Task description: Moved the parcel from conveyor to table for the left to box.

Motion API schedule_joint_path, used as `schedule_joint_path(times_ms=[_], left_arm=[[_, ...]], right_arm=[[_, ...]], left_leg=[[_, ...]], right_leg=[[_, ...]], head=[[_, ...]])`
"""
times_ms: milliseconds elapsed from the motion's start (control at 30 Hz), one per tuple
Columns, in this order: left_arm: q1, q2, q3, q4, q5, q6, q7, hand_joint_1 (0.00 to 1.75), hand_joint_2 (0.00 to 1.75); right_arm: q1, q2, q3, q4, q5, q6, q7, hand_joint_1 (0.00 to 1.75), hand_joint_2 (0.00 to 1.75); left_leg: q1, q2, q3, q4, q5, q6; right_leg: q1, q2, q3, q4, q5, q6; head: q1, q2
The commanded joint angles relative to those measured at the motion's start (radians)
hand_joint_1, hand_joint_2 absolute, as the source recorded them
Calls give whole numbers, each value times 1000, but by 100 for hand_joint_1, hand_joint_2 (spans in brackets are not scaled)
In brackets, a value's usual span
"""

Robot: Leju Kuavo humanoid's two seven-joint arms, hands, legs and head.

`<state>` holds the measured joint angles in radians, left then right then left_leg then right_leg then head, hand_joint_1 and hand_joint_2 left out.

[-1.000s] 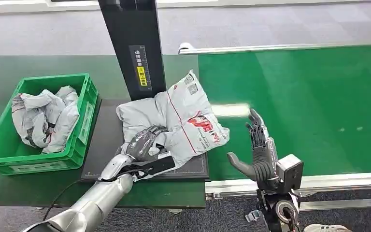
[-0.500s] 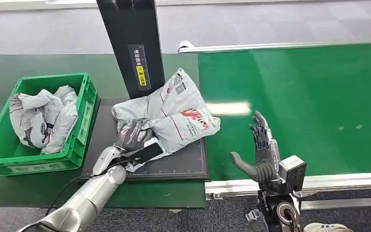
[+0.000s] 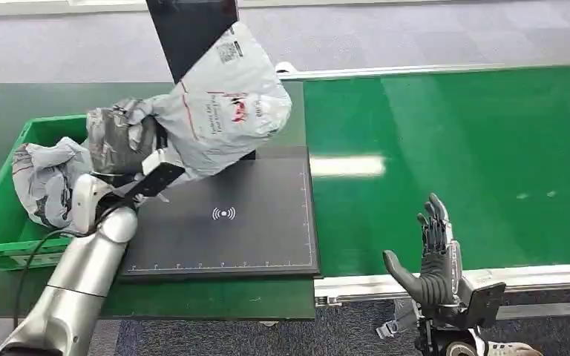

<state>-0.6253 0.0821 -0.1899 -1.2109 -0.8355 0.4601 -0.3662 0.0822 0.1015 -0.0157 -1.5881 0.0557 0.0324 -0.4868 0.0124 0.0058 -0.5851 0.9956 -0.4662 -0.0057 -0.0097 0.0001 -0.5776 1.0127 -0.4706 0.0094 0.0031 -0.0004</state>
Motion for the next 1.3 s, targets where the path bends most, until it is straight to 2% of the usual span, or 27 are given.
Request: schedule_joint_path(times_ms=[33, 200, 300, 467, 1200, 1300], left_arm=[[-95, 170, 228, 70, -63, 49, 48, 175, 175], [-122, 224, 343, 251, -45, 67, 15, 175, 175], [-172, 261, 402, 410, -63, 71, 28, 175, 175], [-198, 312, 452, 555, -69, 80, 37, 175, 175], [-183, 319, 464, 593, -75, 86, 33, 175, 175], [-174, 305, 455, 588, -89, 71, 33, 175, 175]], right_arm=[[42, 57, -84, -72, 11, 3, 14, 0, 175], [89, 69, -98, -104, 18, 9, 7, 0, 175], [87, 70, -87, -96, 18, 14, 6, 0, 175], [76, 67, -69, -76, 18, 18, 6, 0, 175], [58, 73, -62, -67, 19, 20, 8, 0, 175], [52, 73, -60, -64, 21, 24, 11, 0, 175]], left_leg=[[0, 1, 0, 0, 0, 0], [0, 2, 3, -2, 0, 0], [0, 2, 2, -1, 0, 0], [1, 2, 3, -3, 1, 0], [0, -1, 1, -1, 0, 0], [1, -1, 1, -2, 1, 0]], right_leg=[[0, 2, -1, 1, 0, -1], [0, 2, 2, -1, 0, -1], [0, 2, 1, 0, 0, -1], [1, 2, 1, -2, 1, -1], [1, -1, 1, -1, -1, -1], [1, -1, 2, -2, 0, -1]], head=[[0, 0], [0, 0], [0, 0], [1, 0], [0, 0], [1, 0]])
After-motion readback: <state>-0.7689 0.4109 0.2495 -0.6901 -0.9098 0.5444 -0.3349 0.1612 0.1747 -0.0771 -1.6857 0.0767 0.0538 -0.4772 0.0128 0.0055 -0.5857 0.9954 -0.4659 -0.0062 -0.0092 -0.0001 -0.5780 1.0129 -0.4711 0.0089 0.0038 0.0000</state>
